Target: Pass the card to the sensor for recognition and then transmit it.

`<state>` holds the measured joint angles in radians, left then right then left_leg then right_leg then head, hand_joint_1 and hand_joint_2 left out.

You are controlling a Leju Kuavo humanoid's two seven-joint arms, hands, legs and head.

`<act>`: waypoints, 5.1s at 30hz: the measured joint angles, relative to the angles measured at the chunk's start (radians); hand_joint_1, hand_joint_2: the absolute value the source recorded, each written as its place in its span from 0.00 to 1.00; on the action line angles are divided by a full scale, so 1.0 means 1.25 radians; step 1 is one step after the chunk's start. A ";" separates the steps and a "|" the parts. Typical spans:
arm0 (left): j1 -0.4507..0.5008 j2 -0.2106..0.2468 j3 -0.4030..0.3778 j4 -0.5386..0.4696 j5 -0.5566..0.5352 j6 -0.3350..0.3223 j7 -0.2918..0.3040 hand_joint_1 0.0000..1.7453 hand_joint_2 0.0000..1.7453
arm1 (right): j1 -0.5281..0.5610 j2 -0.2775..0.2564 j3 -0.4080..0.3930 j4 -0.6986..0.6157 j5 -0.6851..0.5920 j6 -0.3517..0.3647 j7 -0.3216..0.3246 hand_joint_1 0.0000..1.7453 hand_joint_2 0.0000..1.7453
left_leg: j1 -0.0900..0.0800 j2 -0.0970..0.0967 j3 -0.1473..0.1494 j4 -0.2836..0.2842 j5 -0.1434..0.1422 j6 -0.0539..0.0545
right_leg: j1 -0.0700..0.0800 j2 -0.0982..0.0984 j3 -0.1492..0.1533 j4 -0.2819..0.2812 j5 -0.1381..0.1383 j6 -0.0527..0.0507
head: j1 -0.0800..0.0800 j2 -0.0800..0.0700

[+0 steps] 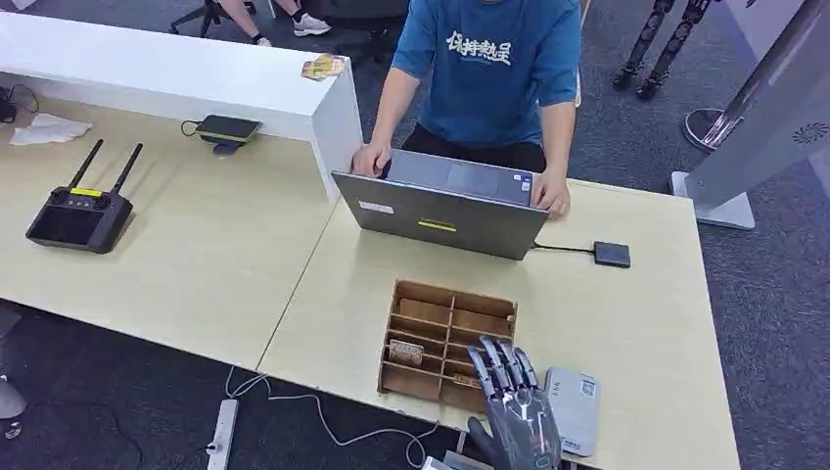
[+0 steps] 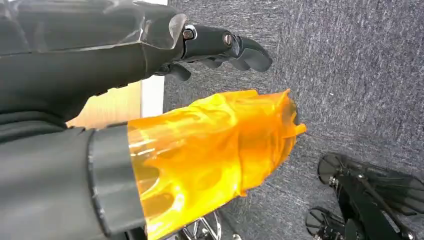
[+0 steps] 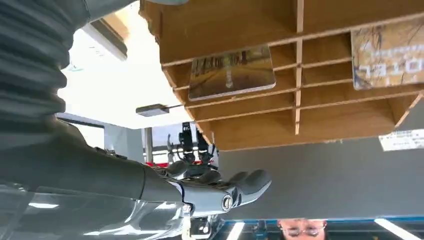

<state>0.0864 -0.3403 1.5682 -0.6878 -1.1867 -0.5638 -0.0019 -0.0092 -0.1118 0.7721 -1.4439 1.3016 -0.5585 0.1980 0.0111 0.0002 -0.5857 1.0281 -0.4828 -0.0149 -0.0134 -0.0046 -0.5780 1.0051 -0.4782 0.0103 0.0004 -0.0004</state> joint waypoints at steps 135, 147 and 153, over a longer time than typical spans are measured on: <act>0.000 0.000 0.000 0.000 -0.050 -0.011 -0.021 0.00 0.00 | 0.043 0.152 -0.256 -0.155 -0.154 -0.108 -0.370 1.00 1.00 | 0.000 0.000 0.000 0.000 0.000 0.000 | 0.000 0.000 0.000 0.000 0.000 0.000 | 0.000 0.000; 0.000 0.000 0.000 0.000 -0.097 -0.021 -0.033 0.00 0.00 | 0.013 0.245 -0.449 -0.226 -0.204 -0.108 -0.454 1.00 1.00 | 0.000 0.000 0.000 0.000 0.000 0.000 | 0.000 0.000 0.000 0.000 0.000 0.000 | 0.000 0.000; -0.001 0.001 0.000 0.000 -0.124 -0.033 -0.037 0.00 0.00 | -0.051 0.256 -0.514 -0.221 -0.198 -0.108 -0.443 1.00 1.00 | 0.000 0.000 0.001 0.000 0.000 0.000 | 0.000 0.000 0.000 0.000 0.000 0.000 | 0.000 0.000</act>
<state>0.0856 -0.3395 1.5686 -0.6882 -1.3412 -0.6050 -0.0477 -0.0725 0.2083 0.1301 -1.7197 1.0544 -0.6935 -0.3560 0.0111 0.0005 -0.5850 1.0281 -0.4825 -0.0150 -0.0134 -0.0042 -0.5781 1.0051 -0.4779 0.0104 0.0004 -0.0004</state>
